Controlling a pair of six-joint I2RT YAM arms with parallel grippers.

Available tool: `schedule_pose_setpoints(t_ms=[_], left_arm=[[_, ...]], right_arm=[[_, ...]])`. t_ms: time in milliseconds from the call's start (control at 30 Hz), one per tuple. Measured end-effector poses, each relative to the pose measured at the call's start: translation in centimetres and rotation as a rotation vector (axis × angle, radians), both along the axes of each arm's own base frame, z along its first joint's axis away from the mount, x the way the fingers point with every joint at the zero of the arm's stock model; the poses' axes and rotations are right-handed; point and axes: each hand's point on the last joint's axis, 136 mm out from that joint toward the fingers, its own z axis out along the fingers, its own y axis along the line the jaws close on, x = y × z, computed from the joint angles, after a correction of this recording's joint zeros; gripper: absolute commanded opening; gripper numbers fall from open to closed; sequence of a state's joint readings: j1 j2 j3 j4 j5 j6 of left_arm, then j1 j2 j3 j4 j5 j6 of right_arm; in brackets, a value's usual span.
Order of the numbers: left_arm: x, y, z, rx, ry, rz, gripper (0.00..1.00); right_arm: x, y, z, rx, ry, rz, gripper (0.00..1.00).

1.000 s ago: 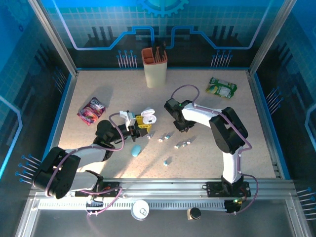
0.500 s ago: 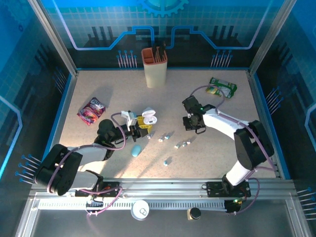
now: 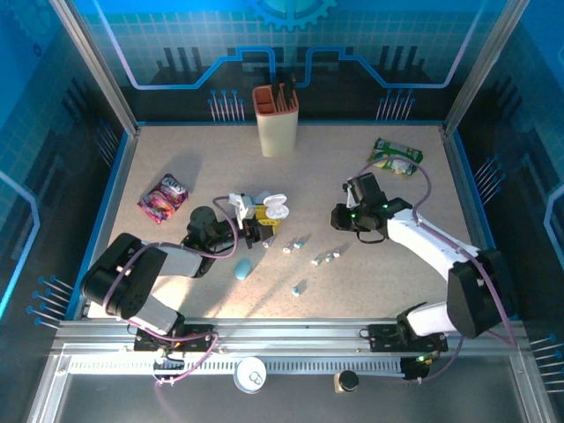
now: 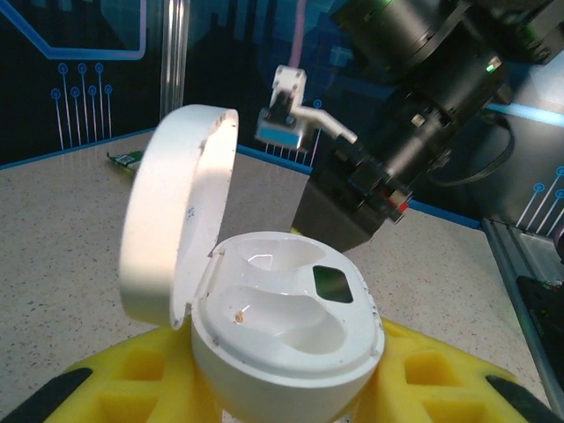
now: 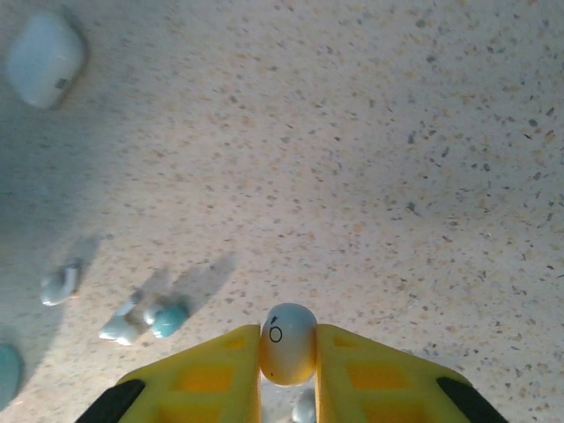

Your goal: Insert the wireless bluetooth earbuds into the charging case

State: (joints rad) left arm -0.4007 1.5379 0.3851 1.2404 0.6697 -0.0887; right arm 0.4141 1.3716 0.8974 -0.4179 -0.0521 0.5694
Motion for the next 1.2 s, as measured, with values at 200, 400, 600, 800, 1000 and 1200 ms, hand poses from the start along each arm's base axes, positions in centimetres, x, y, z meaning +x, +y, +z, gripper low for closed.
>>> schedule_pose_setpoints(t_ms=[200,400,600,800,1000,1200], left_arm=[[0.8,-1.2,-0.5,0.009,-0.016,0.0,0.35],[1.8,-2.1,-1.2,0.015,-0.006,0.01,0.35],[2.0,-3.1,-1.7,0.025,-0.015,0.005,0.35],[1.8,-3.9,-1.7,0.024,-0.032,-0.01,0.35],[1.7,-4.3,-1.5,0.025,-0.053,-0.016,0.35],[1.8,-4.5,-1.1,0.022,-0.067,-0.018,0.35]], right_arm=[[-0.9,1.2,3.4,0.093,-0.062,0.027,0.2],[-2.5,2.8,5.3,0.128,-0.079,0.088,0.21],[-3.3,5.1,7.8,0.16,-0.116,0.162,0.22],[-3.7,7.5,10.7,0.191,-0.178,0.24,0.21],[-2.7,9.7,11.4,0.191,-0.196,0.286,0.21],[-1.8,11.5,11.1,0.172,-0.193,0.329,0.21]])
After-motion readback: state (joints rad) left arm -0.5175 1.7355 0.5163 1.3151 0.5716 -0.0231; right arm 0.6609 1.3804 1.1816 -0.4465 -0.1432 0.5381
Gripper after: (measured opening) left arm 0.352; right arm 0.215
